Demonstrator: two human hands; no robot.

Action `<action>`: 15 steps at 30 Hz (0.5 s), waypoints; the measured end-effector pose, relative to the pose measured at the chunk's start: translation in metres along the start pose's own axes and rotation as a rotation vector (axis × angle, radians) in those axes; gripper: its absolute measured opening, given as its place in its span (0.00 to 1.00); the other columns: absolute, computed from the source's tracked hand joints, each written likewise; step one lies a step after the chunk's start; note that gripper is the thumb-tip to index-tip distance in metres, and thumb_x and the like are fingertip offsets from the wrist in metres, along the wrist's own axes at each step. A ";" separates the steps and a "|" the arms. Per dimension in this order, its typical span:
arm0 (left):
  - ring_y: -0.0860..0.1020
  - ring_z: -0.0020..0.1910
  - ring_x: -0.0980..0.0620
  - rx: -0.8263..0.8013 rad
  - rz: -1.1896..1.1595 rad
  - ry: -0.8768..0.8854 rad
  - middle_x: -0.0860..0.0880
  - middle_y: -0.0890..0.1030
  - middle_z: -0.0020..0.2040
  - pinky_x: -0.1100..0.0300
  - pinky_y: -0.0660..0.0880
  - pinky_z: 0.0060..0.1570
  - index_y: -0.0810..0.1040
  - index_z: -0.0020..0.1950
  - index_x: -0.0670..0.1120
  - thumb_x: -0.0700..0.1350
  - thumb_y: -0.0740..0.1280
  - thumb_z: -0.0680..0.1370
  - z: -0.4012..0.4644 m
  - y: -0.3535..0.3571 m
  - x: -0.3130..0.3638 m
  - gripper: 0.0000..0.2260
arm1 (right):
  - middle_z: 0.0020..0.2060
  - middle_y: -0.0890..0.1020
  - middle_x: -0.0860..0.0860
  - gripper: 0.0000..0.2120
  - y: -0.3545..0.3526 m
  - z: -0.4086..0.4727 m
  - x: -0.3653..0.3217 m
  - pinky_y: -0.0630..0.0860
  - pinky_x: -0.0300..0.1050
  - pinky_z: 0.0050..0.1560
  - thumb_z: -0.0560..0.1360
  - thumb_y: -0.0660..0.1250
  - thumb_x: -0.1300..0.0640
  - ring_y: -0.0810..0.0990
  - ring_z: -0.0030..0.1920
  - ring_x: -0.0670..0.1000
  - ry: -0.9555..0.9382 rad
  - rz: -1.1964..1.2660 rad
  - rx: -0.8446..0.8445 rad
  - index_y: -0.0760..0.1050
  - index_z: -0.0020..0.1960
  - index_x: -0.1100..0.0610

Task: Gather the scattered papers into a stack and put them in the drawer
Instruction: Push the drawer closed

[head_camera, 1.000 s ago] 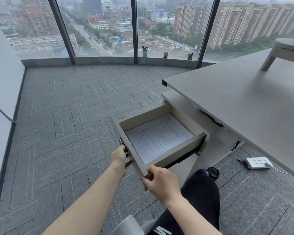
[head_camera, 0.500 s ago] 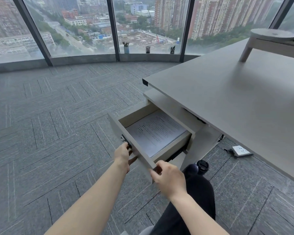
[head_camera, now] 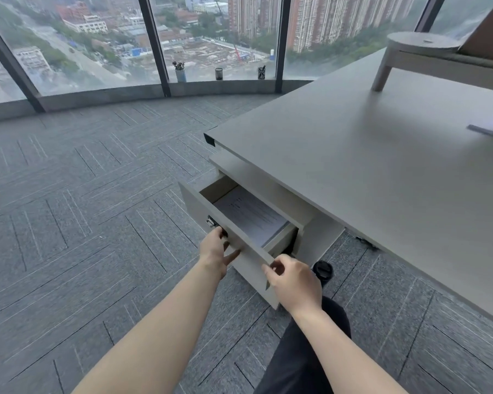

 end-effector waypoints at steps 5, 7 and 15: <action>0.74 0.61 0.47 -0.032 -0.066 0.085 0.50 0.78 0.51 0.43 0.74 0.62 0.74 0.67 0.50 0.42 0.56 0.81 0.010 0.032 -0.007 0.16 | 0.45 0.85 0.47 0.22 -0.008 0.015 0.012 0.73 0.44 0.36 0.74 0.65 0.37 0.83 0.46 0.53 0.148 0.055 0.064 0.72 0.59 0.51; 0.74 0.63 0.46 -0.050 -0.090 0.079 0.47 0.77 0.63 0.44 0.75 0.62 0.73 0.69 0.48 0.41 0.56 0.81 0.015 0.042 -0.010 0.17 | 0.47 0.85 0.49 0.27 -0.009 0.020 0.017 0.70 0.44 0.37 0.73 0.65 0.36 0.83 0.49 0.55 0.210 0.079 0.093 0.67 0.64 0.52; 0.72 0.67 0.45 -0.079 -0.126 0.041 0.45 0.75 0.64 0.47 0.78 0.54 0.71 0.72 0.45 0.46 0.58 0.81 0.027 0.073 -0.008 0.19 | 0.64 0.80 0.54 0.37 -0.009 0.049 0.032 0.79 0.54 0.50 0.72 0.65 0.35 0.80 0.60 0.58 0.313 0.177 0.095 0.59 0.74 0.52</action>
Point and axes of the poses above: each hand's wrist, its own z-axis towards the middle knuckle, its own y-axis out of the palm, x = y × z, the point moved 2 cm from there along z, towards the middle knuckle
